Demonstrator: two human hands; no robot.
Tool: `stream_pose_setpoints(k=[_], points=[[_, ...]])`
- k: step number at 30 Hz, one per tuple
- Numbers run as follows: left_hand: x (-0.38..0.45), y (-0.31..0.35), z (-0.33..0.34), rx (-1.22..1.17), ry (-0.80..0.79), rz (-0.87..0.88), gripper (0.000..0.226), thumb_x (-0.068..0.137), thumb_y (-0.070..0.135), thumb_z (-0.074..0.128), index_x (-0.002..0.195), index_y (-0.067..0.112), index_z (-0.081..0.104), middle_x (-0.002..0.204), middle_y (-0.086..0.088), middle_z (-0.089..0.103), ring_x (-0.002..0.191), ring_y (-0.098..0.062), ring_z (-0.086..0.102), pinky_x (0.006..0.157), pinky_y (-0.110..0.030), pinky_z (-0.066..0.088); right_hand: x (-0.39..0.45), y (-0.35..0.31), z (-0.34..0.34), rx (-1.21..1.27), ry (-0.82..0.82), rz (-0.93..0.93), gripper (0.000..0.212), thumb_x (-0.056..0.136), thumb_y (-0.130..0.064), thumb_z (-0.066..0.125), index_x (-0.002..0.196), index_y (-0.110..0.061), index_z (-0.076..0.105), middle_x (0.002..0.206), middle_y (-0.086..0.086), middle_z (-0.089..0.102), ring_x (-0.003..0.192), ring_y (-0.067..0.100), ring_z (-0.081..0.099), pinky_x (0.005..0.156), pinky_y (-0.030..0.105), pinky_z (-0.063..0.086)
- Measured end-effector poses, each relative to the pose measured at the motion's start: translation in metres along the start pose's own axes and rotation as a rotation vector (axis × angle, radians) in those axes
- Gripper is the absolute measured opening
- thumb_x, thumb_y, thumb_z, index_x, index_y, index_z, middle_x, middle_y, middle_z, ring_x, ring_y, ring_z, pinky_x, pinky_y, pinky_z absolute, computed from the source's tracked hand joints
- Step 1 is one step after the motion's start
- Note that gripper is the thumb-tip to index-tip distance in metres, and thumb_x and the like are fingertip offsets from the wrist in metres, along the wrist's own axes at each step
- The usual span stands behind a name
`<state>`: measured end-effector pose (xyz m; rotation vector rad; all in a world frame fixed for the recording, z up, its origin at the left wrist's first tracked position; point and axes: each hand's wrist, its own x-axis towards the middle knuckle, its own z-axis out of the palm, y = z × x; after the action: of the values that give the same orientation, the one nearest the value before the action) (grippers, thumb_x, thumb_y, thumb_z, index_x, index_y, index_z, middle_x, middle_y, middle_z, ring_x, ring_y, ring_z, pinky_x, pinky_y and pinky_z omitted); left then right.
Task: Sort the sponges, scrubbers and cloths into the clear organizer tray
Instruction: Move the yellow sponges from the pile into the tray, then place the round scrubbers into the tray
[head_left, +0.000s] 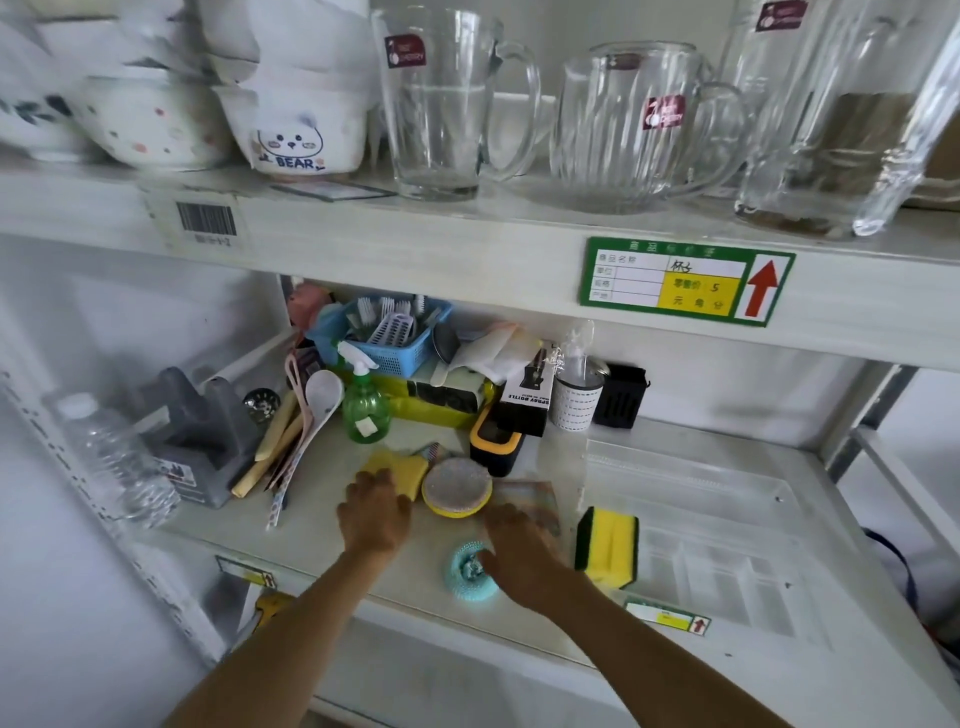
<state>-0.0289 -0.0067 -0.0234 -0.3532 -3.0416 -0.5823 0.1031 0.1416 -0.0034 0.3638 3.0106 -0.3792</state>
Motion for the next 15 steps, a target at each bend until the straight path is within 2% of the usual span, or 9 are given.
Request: stream_pose_setpoints(k=[2,5,9,13,15], points=[[0.006,-0.022,0.003,0.051,-0.055,-0.082,0.04,0.09,0.035,0.05,0.123,0.012,0.05,0.126,-0.017,0.052,0.118,-0.035,0.051,0.095,-0.044,0.045,0.004,-0.004,0.012,-0.038,-0.074,-0.009,0.047,0.094,-0.037,0.051,0.134,-0.015,0.043,0.135,0.014,0.046,0.119,0.036,0.052,0.096,0.043,0.045],[0.012,-0.044,0.009,0.11,-0.144,-0.183,0.046,0.092,0.042,0.044,0.125,0.008,0.048,0.133,-0.017,0.049,0.123,-0.035,0.049,0.102,-0.041,0.041,0.006,-0.009,0.022,-0.045,-0.121,0.039,0.052,0.094,-0.043,0.047,0.136,-0.014,0.039,0.131,0.016,0.048,0.118,0.038,0.053,0.096,0.043,0.043],[0.013,-0.056,0.016,0.151,-0.225,-0.175,0.054,0.093,0.05,0.041,0.126,0.009,0.05,0.133,-0.015,0.049,0.125,-0.032,0.047,0.104,-0.04,0.039,0.008,-0.013,0.029,-0.039,-0.154,0.087,0.055,0.092,-0.041,0.055,0.135,-0.011,0.04,0.134,0.015,0.047,0.119,0.036,0.053,0.096,0.042,0.043],[0.012,-0.052,0.011,0.067,-0.187,-0.151,0.06,0.084,0.051,0.057,0.121,0.004,0.051,0.125,-0.017,0.055,0.119,-0.033,0.052,0.096,-0.04,0.046,0.013,-0.016,0.022,0.015,-0.139,0.136,0.072,0.084,-0.036,0.071,0.138,-0.003,0.037,0.146,0.021,0.034,0.121,0.038,0.053,0.095,0.04,0.047],[0.011,-0.046,0.006,-0.059,-0.169,-0.15,0.061,0.078,0.042,0.069,0.117,0.002,0.046,0.121,-0.019,0.058,0.115,-0.037,0.056,0.09,-0.042,0.049,0.014,-0.016,0.019,0.023,-0.118,0.142,0.074,0.079,-0.034,0.076,0.136,-0.002,0.042,0.143,0.02,0.039,0.12,0.037,0.054,0.094,0.038,0.048]])
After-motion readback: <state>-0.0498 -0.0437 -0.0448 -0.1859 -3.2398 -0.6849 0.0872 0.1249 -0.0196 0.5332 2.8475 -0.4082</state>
